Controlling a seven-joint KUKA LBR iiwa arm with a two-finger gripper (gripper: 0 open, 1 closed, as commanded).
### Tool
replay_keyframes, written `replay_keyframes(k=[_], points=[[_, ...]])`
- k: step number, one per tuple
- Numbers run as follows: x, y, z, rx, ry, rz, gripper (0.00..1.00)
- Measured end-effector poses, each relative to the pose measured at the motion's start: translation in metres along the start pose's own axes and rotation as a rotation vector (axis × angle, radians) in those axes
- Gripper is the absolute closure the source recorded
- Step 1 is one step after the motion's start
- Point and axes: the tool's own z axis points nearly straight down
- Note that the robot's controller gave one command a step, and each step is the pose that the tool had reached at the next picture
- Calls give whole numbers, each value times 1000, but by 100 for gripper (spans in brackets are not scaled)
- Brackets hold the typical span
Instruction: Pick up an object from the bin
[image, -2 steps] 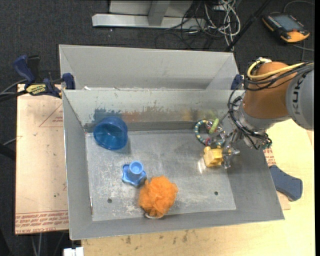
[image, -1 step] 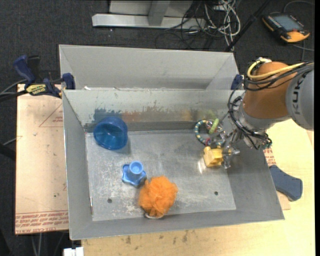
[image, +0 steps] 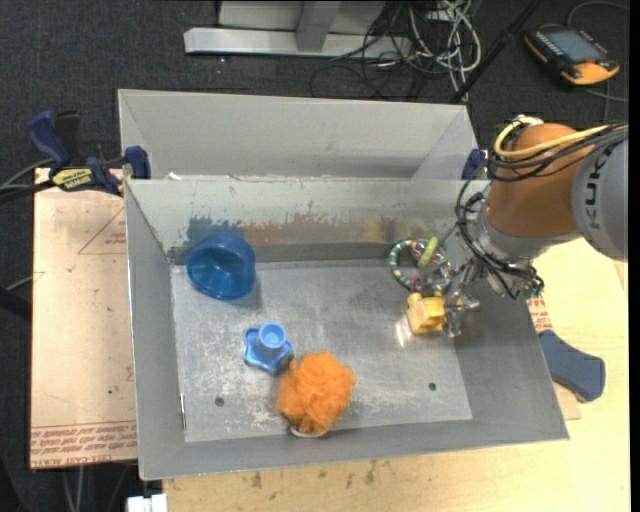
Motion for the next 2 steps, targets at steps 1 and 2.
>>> replay_keyframes(k=[1,2], points=[[0,0,0,0,0,0,100],[0,0,0,0,0,0,100]])
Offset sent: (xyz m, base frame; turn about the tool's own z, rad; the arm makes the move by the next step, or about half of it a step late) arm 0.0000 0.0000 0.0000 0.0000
